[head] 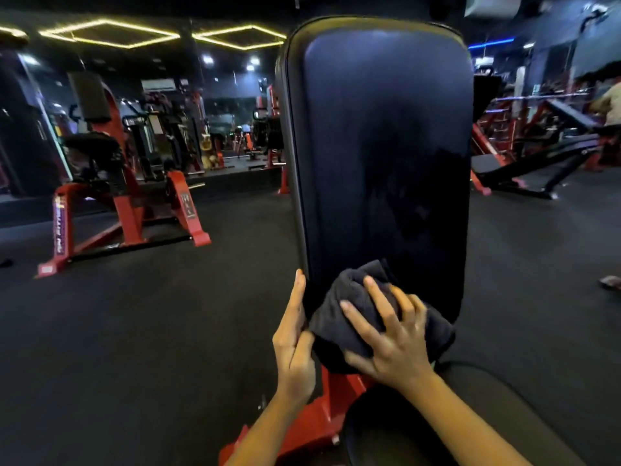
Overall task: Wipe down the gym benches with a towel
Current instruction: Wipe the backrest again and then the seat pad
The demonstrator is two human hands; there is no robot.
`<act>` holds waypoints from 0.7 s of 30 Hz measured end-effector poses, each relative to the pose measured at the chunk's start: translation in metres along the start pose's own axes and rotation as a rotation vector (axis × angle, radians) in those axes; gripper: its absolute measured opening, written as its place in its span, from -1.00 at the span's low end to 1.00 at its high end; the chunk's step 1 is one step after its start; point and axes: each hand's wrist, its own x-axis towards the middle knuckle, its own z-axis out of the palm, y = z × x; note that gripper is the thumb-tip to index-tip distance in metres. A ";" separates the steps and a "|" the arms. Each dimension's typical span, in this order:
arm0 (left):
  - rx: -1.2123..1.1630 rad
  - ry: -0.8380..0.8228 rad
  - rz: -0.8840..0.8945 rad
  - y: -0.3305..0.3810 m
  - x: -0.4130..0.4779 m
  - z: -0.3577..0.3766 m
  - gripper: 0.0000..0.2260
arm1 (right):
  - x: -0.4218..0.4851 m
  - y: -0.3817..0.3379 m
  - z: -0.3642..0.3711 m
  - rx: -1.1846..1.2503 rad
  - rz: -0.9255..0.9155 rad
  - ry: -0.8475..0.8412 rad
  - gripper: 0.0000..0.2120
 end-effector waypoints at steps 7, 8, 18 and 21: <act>0.005 -0.085 -0.056 0.003 -0.010 -0.005 -0.35 | 0.083 0.007 -0.006 0.048 0.543 0.164 -0.49; 0.008 -0.095 -0.061 0.003 -0.010 -0.004 -0.31 | 0.079 0.005 -0.005 0.033 0.438 0.148 -0.48; 0.033 -0.149 -0.086 -0.004 -0.017 0.001 -0.24 | 0.004 0.072 0.000 -0.061 -0.506 -0.067 -0.54; 0.038 -0.114 -0.101 -0.006 -0.020 0.006 -0.23 | 0.040 0.053 -0.001 -0.002 0.114 0.114 -0.52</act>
